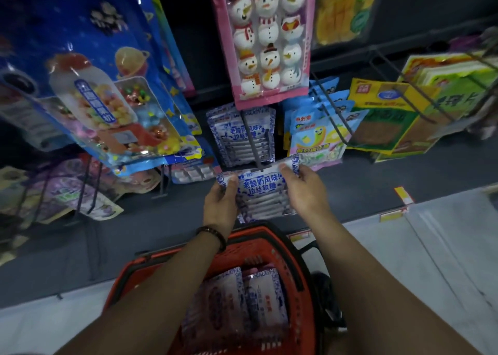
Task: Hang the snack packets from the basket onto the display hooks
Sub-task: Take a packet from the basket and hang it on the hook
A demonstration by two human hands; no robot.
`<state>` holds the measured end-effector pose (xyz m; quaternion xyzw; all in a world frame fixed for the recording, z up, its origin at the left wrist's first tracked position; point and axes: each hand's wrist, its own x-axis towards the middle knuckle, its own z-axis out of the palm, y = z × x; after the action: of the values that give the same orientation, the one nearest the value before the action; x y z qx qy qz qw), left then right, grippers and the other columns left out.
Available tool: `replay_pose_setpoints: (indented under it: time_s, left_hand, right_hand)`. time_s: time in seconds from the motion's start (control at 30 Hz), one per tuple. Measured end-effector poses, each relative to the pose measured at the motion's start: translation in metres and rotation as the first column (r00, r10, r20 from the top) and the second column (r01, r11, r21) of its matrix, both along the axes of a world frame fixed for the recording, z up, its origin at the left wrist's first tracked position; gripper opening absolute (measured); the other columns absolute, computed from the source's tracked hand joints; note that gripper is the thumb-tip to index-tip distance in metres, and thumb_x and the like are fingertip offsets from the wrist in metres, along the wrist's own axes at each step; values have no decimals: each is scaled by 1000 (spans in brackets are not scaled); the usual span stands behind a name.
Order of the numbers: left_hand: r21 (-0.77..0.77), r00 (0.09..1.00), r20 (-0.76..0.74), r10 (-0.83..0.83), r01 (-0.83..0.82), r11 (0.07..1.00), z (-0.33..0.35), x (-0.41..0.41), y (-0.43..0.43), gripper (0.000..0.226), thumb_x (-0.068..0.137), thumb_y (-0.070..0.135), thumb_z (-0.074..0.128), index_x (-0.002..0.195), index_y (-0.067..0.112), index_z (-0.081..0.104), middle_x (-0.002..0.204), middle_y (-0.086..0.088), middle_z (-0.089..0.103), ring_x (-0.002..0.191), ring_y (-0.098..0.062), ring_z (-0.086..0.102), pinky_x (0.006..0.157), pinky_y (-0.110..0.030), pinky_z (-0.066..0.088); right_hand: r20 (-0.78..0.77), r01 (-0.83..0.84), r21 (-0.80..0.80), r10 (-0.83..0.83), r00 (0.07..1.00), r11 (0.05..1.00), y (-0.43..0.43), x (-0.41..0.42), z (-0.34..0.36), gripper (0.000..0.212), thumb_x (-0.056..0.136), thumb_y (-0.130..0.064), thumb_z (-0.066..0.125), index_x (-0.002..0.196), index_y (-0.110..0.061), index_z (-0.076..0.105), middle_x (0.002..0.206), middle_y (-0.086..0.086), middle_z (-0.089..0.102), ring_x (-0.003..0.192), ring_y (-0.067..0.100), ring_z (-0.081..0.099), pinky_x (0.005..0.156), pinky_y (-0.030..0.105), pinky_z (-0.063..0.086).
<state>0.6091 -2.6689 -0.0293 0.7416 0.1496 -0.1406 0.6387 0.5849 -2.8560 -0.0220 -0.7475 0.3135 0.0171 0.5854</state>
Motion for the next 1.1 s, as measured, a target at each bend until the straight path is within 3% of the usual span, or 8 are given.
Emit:
replay_pose_setpoints:
  time_s: [0.13,0.23,0.4,0.5,0.6,0.73,0.87,1.1]
  left_hand:
    - [-55,1000,4,4,-4,998,-7,-4,3,29,92,69,67,104,43,73,105,-13,76,107,-30,74,97,-55,61]
    - [-40,1000,6,10,-10,999,-5,-8,2,36,102,58,59,111,24,68,85,0,66,76,-2,69,76,-25,61]
    - [53,1000,-25,3,-1,999,-1,-7,-3,64,106,57,54,157,19,49,82,15,48,61,2,47,46,-6,39]
    - [94,997,-71,27,-21,995,3,-9,-3,53,105,60,54,144,24,55,87,11,53,71,-5,50,56,-14,43]
    - [106,997,-73,29,-21,994,3,-3,-1,85,99,72,55,161,16,42,123,2,67,74,-8,59,66,-17,56]
    - [38,991,-115,71,-67,997,-10,16,2,112,73,94,65,155,18,50,112,-17,76,98,-29,74,89,-59,64]
    - [57,988,-114,102,-96,994,-41,48,5,133,51,107,63,157,27,48,151,-20,61,132,-38,66,104,-58,57]
    - [86,989,-108,100,-91,992,-38,80,-1,142,47,112,54,155,21,47,154,-17,59,137,-35,62,112,-58,52]
  right_hand:
    - [35,10,-44,-9,999,999,0,0,5,84,94,-71,56,159,-19,46,157,6,55,144,31,52,119,48,41]
    - [22,9,-58,-8,1000,998,1,-3,7,84,93,-73,55,157,-19,48,159,6,54,147,31,49,120,48,40]
    - [-43,0,-28,-1,999,1000,1,-9,4,73,93,-80,49,126,-16,62,122,6,68,117,31,63,94,47,46]
    - [-59,4,-13,-5,998,1000,3,-9,4,89,90,-84,46,143,-12,57,136,9,65,123,31,61,103,49,48]
    - [-65,-2,7,2,998,1000,6,-9,8,98,86,-89,43,148,-14,54,146,11,61,130,34,59,111,55,47]
    - [-48,32,19,-32,998,999,8,1,7,93,80,-95,42,120,-12,59,122,10,70,117,34,67,101,54,55]
    - [36,57,155,-63,997,986,13,12,4,106,84,-88,53,164,-20,36,160,10,50,147,33,49,117,58,46]
    - [116,-70,33,66,991,997,16,19,-4,76,110,-50,48,171,-22,13,178,-1,17,163,20,19,131,36,18]
